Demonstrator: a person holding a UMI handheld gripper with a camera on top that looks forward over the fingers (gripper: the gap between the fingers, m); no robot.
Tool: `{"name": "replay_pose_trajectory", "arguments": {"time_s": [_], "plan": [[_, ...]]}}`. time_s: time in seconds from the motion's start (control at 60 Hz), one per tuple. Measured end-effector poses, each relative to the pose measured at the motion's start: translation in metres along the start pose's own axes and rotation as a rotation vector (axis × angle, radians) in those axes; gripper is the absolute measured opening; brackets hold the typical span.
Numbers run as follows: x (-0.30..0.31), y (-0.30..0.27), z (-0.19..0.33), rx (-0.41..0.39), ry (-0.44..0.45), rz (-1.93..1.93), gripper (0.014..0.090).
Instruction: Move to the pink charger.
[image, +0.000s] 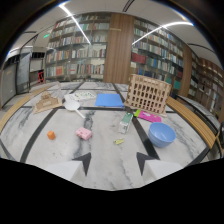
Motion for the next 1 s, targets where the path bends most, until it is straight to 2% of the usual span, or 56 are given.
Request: {"name": "replay_pose_trajectory", "arguments": {"time_s": [0.267, 0.617, 0.817, 1.0], "plan": [[0.005, -0.001, -0.041, 0.022, 0.017, -0.008, 0.0857], [-0.06, 0.013, -0.064, -0.008, -0.057, -0.032, 0.0857], [-0.105, 0.014, -0.037, -0.057, -0.112, 0.006, 0.0857], [-0.124, -0.001, 0.015, -0.081, -0.125, 0.001, 0.0858]]}}
